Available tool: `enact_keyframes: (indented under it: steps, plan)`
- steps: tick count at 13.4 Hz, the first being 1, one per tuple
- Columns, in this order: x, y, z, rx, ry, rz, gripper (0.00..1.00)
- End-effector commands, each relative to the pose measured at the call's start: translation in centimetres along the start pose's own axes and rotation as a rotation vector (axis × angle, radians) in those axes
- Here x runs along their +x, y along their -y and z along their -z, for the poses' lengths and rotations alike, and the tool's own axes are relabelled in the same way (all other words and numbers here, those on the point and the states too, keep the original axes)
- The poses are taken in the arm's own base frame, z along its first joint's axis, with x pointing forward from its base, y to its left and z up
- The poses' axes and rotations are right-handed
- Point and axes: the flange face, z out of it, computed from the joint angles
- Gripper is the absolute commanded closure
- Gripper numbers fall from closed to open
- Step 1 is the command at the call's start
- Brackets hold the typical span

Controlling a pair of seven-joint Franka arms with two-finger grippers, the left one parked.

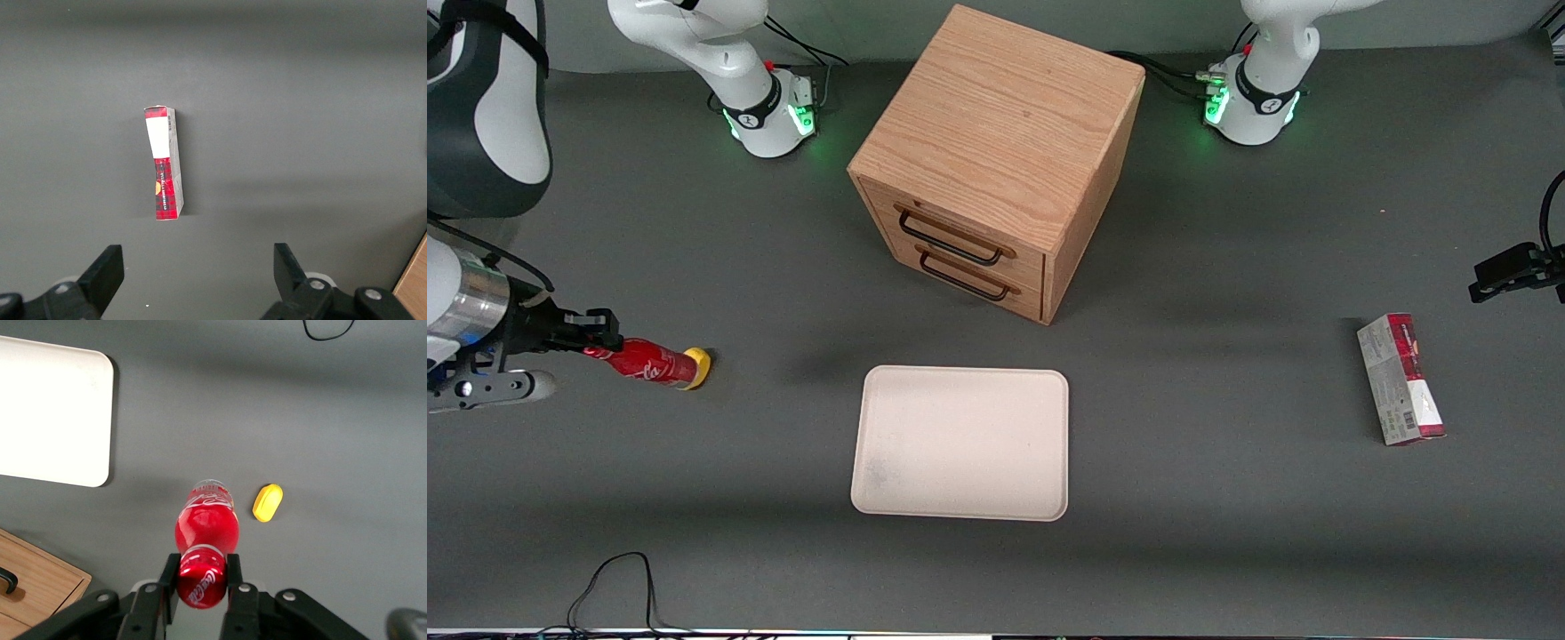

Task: Place coke bottle on tray
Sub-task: 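Lift the bottle and pull it back toward the right arm's base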

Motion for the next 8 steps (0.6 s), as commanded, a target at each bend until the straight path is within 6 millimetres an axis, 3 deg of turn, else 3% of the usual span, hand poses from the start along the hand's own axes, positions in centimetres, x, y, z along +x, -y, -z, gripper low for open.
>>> enact_keyframes:
  steps: [1,4,8]
  plan:
    - [-0.8,0.1,1.3,-0.015,0.002,0.007,1.0]
    - [-0.8,1.1,1.5,-0.009,0.001,-0.017,1.0]
    - [0.6,8.7,1.0,-0.025,-0.015,-0.077,1.0]
